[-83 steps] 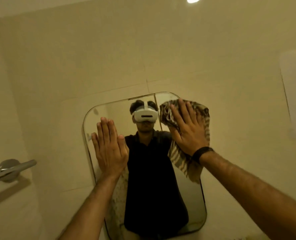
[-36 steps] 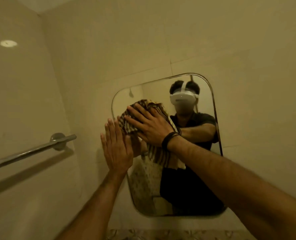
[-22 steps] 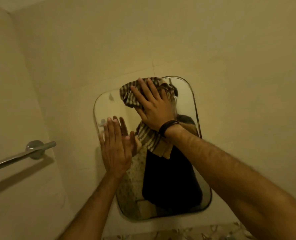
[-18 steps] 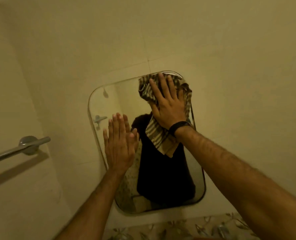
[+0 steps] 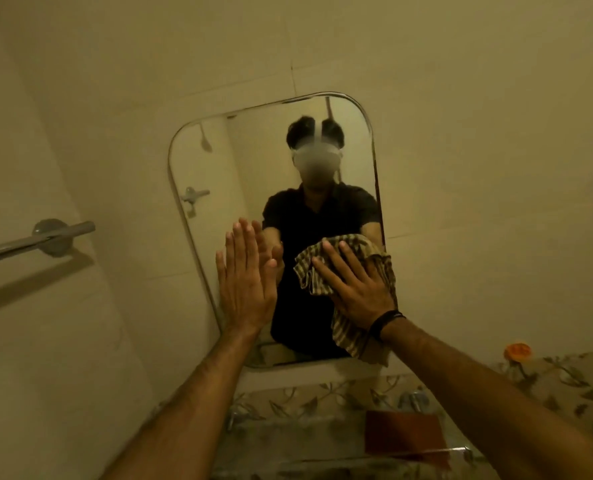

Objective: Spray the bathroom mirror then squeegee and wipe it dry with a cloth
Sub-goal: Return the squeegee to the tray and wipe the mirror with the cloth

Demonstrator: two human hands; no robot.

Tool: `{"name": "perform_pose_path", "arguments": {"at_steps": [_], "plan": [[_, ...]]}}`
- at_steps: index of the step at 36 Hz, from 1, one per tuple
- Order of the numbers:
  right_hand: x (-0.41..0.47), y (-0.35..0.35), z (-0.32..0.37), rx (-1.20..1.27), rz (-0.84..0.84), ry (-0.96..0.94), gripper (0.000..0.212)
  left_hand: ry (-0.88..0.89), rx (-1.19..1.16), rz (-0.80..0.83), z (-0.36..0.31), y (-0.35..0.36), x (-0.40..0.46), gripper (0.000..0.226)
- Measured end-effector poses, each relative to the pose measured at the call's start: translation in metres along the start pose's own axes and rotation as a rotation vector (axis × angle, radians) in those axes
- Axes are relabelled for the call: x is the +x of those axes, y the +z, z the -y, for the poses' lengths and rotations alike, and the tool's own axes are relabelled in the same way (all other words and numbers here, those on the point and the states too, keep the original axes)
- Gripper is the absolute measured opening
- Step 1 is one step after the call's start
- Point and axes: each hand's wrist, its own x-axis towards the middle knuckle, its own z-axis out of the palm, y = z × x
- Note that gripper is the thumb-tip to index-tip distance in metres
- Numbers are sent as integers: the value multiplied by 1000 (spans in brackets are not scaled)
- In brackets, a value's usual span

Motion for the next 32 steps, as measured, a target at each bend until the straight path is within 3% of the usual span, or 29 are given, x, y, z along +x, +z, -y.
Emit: {"name": "perform_pose_path", "arguments": {"at_steps": [4, 8, 11, 14, 19, 26, 32], "plan": [[-31, 8, 23, 18, 22, -139, 64, -42, -4, 20, 8, -1, -19, 68], [-30, 0, 38, 97, 71, -323, 44, -63, 3, 32, 5, 1, -37, 71], [-17, -18, 47, 218, 120, -315, 42, -66, -25, 11, -5, 4, -51, 69], [0, -43, 44, 349, 126, -137, 42, -57, -84, -17, -20, 8, -64, 64], [-1, -85, 17, 314, 171, 66, 45, -57, -212, -36, -56, 18, -87, 53], [-81, -139, -27, 260, 152, 537, 42, 1, -513, 102, -128, 42, -145, 44], [-197, -191, -44, 123, 170, 904, 45, 38, -710, 387, -195, 55, -247, 38]]}}
